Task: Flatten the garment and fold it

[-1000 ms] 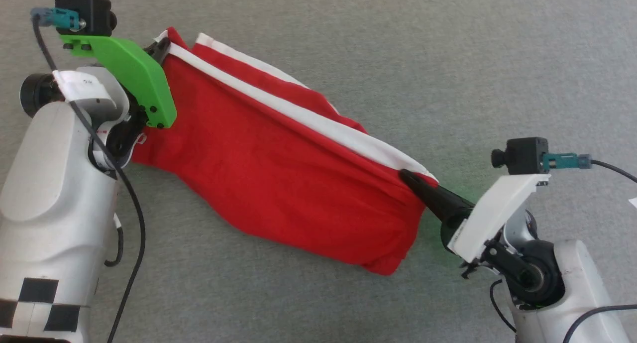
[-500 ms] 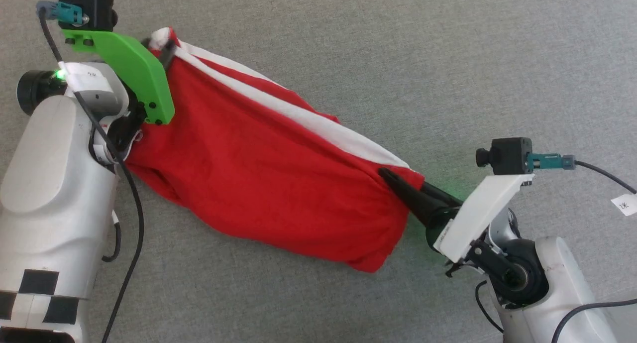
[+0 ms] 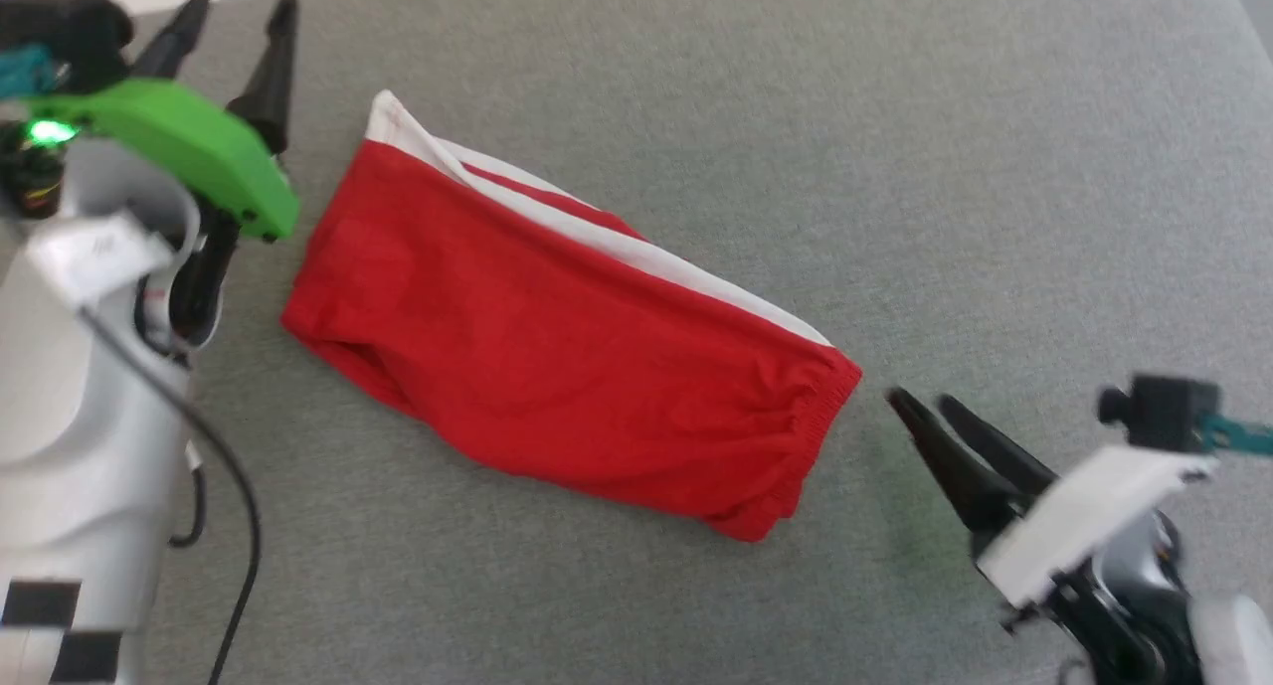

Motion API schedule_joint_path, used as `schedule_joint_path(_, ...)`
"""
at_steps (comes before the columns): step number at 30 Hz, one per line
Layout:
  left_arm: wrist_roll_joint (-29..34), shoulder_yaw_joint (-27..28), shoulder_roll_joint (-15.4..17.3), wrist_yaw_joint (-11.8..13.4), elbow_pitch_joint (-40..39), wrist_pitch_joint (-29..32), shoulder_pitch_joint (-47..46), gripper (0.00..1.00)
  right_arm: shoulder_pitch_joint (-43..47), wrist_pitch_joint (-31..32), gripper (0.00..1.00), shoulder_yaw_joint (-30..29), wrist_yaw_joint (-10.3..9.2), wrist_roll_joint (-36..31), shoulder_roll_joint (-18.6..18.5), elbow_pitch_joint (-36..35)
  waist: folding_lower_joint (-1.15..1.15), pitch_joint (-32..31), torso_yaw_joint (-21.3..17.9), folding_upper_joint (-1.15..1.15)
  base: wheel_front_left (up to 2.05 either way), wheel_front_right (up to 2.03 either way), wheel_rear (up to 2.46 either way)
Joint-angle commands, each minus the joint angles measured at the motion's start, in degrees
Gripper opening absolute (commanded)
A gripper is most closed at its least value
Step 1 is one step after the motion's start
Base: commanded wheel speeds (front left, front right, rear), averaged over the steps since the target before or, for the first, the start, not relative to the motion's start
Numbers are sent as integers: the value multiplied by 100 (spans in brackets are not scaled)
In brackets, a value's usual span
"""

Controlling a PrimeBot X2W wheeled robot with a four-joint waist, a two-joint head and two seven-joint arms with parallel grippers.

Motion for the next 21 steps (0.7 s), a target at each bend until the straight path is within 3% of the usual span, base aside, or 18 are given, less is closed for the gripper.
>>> schedule_joint_path(1, 82, 59, 130, -33, -152, -322, 262, 100, 207, 47, 100, -153, -8, -190, -2, -150, 0, -322, 247, 0, 0, 0, 0)
schedule_joint_path(4, 241, 196, 307, 67, -554, -936, 746, 100, 536, 230, 100, -401, -8, -716, -2, -416, 0, -517, 384, 0, 0, 0, 0)
schedule_joint_path(10, 616, 545, 536, 596, -1608, -1821, 2118, 100, 810, 547, 100, -490, -8, -1519, -2, -736, 0, -822, 691, 0, 0, 0, 0)
schedule_joint_path(15, 719, 783, 400, 945, -2348, -1970, 3198, 100, 596, 869, 100, -262, -8, -1869, -2, -530, 0, -932, 966, 0, 0, 0, 0)
schedule_joint_path(21, 639, 743, 110, 997, -2563, -1997, 3923, 100, 181, 1046, 100, 110, -8, -1874, -2, 32, 0, -929, 1268, 0, 0, 0, 0)
